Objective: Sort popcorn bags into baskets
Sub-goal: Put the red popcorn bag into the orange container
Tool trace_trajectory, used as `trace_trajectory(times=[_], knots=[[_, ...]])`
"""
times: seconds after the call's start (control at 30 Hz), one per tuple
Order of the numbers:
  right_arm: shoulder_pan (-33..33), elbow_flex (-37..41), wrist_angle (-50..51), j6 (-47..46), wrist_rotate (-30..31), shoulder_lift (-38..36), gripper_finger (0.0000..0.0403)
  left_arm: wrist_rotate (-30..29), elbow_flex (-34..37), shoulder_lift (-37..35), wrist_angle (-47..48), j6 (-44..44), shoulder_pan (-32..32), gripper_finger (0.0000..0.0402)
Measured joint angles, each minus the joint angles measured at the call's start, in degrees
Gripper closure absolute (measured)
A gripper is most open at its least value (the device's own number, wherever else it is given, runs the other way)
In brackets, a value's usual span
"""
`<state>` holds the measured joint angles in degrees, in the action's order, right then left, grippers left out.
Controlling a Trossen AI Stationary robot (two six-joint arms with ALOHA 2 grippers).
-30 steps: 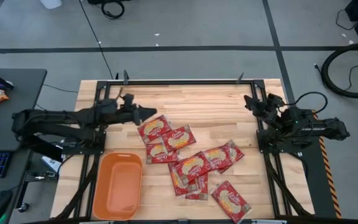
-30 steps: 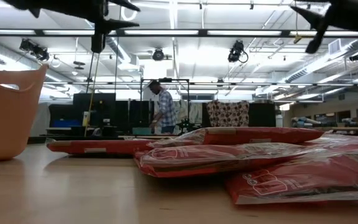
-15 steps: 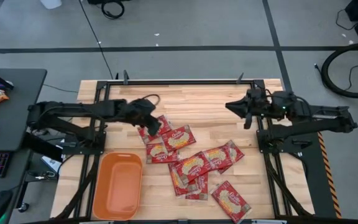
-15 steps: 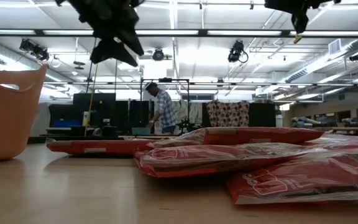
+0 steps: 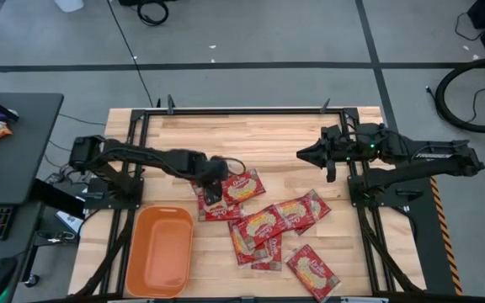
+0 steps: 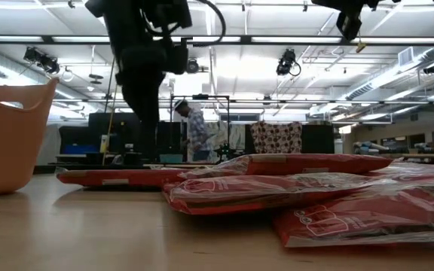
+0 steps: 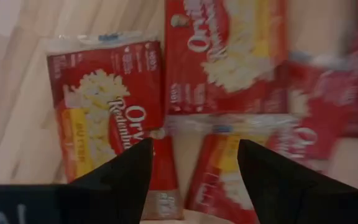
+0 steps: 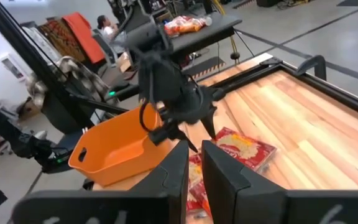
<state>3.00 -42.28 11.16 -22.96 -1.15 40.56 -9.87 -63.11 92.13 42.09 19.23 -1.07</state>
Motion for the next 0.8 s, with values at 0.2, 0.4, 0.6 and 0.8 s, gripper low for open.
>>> trace_trajectory(times=[0.2,0.4,0.6,0.8], knots=[[-0.34,0.0,0.07,0.51,0.04,0.11,0.0353,-11.93,0.02,3.38,-0.03,-4.67,-4.36,0.0162],[-0.34,0.0,0.1,1.07,0.09,0.22,0.0353,-12.56,0.48,6.36,-0.58,-4.65,-4.82,0.0162],[-0.34,0.04,0.03,1.07,0.13,0.39,0.0353,-12.94,1.75,7.11,0.51,-3.51,-3.93,0.0162],[-0.34,0.04,-0.48,1.46,0.17,0.57,0.0353,-12.99,1.66,8.3,-1.26,-4.91,-3.41,0.0162]])
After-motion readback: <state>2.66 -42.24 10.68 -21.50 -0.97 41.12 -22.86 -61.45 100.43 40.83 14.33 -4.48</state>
